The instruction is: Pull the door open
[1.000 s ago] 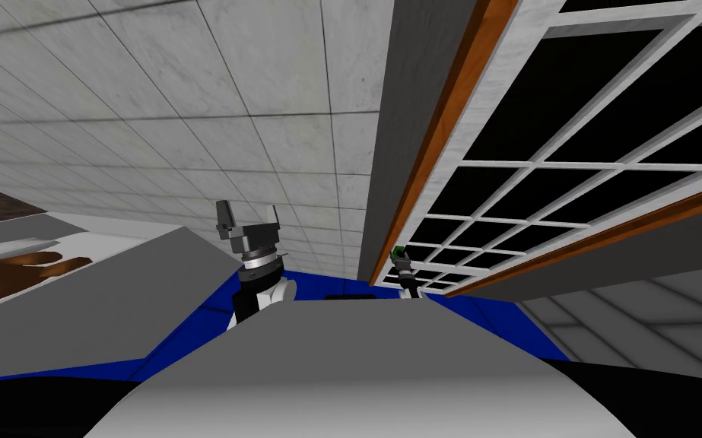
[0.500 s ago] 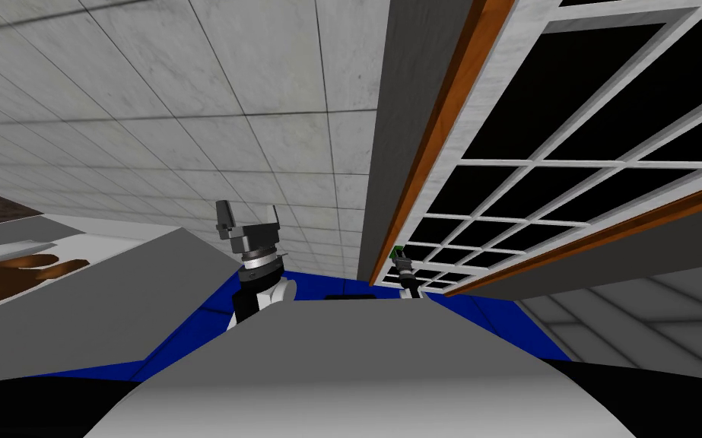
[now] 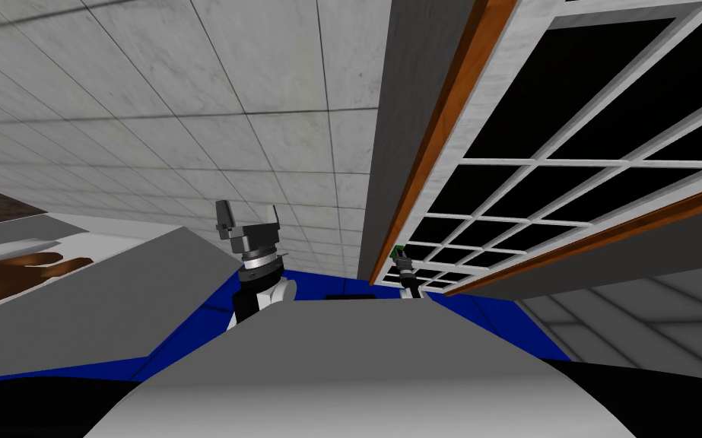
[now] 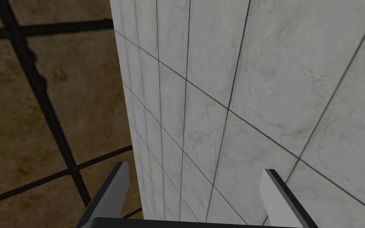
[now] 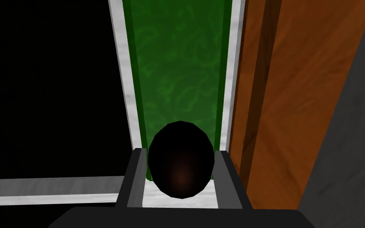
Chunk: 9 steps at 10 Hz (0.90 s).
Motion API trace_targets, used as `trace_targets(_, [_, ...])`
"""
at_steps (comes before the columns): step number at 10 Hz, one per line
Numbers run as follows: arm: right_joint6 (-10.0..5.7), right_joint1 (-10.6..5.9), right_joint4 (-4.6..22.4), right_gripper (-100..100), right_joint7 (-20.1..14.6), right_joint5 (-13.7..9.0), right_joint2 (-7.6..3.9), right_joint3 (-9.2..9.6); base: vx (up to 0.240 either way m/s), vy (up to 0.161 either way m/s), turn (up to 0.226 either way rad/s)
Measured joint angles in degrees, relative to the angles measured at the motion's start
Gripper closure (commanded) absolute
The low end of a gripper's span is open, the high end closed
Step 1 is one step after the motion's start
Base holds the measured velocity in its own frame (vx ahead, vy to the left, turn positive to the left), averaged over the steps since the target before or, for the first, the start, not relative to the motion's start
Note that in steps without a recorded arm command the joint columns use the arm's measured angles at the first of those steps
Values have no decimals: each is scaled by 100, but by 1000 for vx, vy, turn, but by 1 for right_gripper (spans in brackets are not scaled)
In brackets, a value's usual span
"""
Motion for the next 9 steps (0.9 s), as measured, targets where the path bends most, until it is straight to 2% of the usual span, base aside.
trace_targets(3, [34, 55, -105, 100, -467, -136, -17, 120, -29, 6, 11])
trace_targets(6, [-44, -22, 63, 100, -868, -299, -97, 205, -27, 5, 11])
trace_targets(9, [5, 38, -63, 100, -1240, -409, -100, 312, -28, -1, 12])
